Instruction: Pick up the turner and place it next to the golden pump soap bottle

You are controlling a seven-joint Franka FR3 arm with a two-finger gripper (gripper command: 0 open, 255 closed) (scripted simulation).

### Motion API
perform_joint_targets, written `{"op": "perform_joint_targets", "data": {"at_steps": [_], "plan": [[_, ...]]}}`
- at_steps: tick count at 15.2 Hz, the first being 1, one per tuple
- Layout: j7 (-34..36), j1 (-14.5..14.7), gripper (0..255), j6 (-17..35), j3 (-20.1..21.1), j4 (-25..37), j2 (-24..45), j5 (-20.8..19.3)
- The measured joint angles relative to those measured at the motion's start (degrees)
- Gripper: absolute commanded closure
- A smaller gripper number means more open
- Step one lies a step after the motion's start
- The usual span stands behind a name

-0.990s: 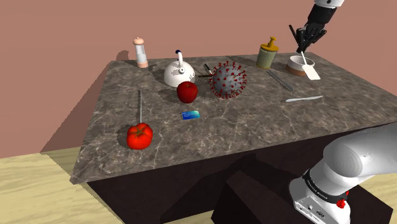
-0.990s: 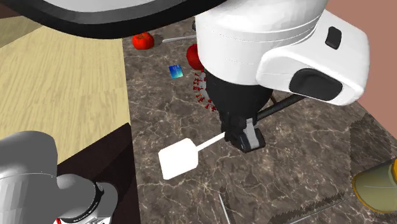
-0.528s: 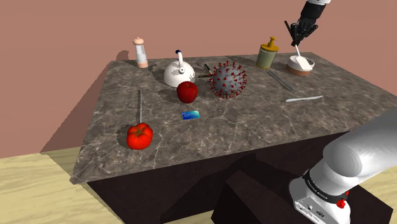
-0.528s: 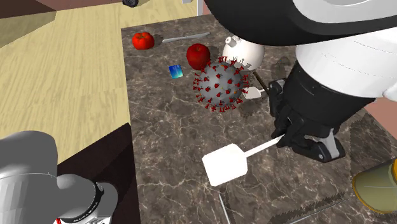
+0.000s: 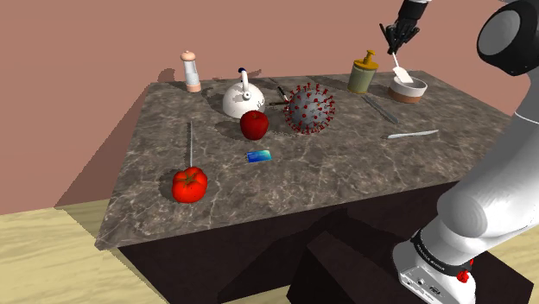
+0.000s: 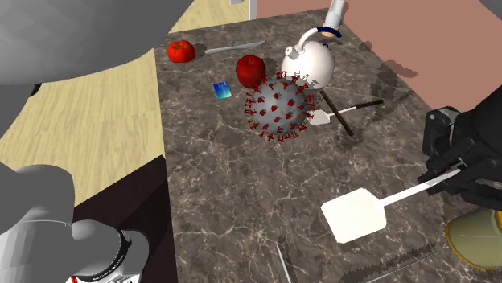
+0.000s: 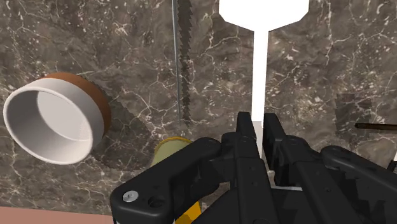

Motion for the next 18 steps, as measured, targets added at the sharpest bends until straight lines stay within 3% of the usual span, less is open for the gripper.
{"op": "perform_joint_targets", "data": {"at_steps": [18], "plan": [[-0.62, 0.38, 255, 13.71, 0.15, -14.2, -0.51, -0.05]]}}
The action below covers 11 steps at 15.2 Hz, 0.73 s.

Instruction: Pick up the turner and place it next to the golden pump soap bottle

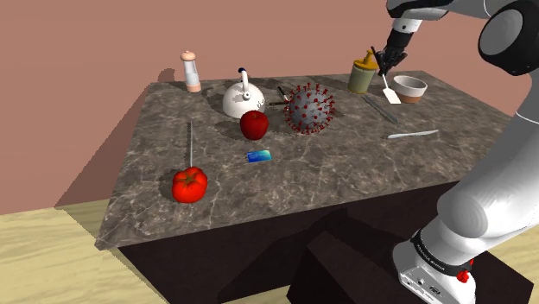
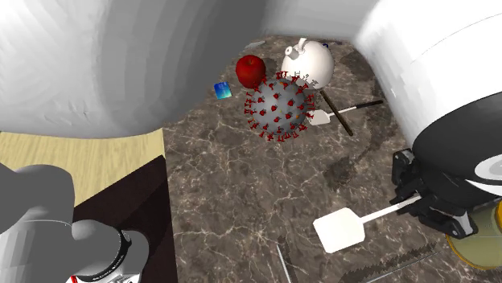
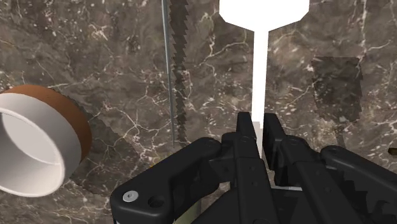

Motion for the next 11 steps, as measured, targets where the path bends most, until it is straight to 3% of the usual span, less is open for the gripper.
{"op": "perform_joint_targets", "data": {"at_steps": [11], "plan": [[-0.49, 0.07, 255, 8.16, 0.16, -7.32, 0.89, 0.46]]}}
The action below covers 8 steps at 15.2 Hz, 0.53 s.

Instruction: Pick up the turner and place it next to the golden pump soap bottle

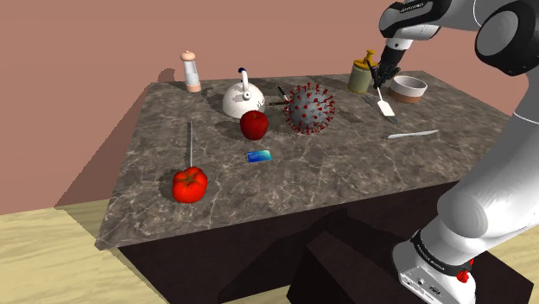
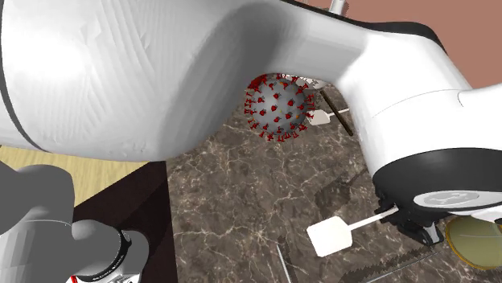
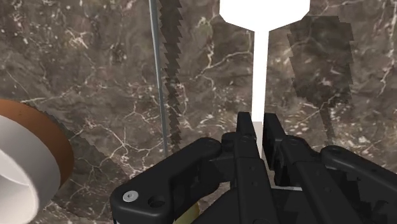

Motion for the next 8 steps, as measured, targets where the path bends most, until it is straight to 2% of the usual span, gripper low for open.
{"op": "perform_joint_targets", "data": {"at_steps": [8], "plan": [[-0.44, 0.0, 255, 5.59, 0.19, -4.37, 1.3, 0.61]]}}
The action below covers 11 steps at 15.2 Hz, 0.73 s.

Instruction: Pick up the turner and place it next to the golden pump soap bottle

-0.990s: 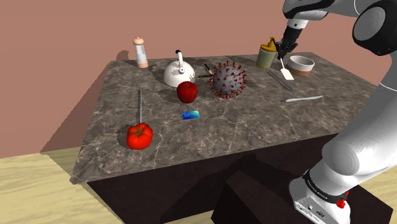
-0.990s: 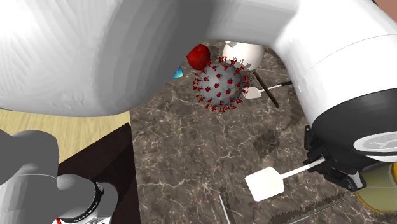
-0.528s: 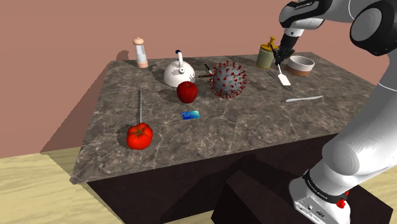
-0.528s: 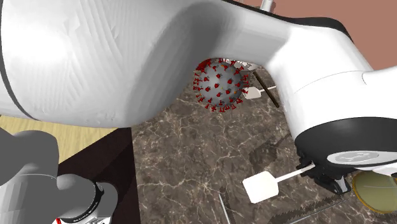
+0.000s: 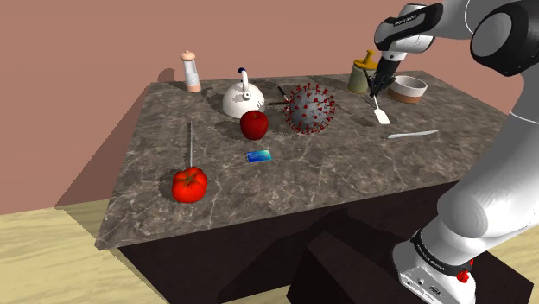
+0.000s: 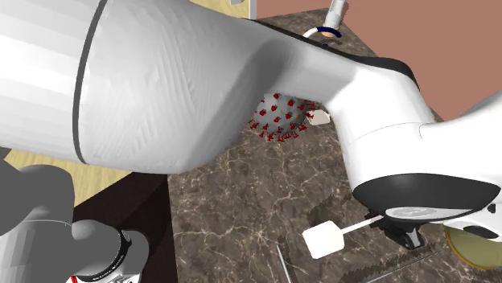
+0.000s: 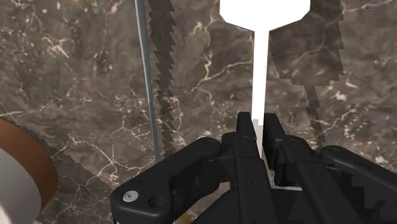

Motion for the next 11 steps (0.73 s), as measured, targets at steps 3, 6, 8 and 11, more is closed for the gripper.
{"op": "perform_joint_targets", "data": {"at_steps": [3, 6, 8, 11], "plan": [[-0.19, 0.0, 255, 2.24, 0.12, -1.6, 0.67, 0.3], [-0.53, -0.12, 255, 4.27, 0.23, -2.58, 1.76, 0.76], [-0.7, -0.15, 255, 5.61, 0.31, -3.49, 2.23, 1.0], [-1.11, -0.32, 255, 7.52, 0.45, -4.35, 3.34, 1.49]]}}
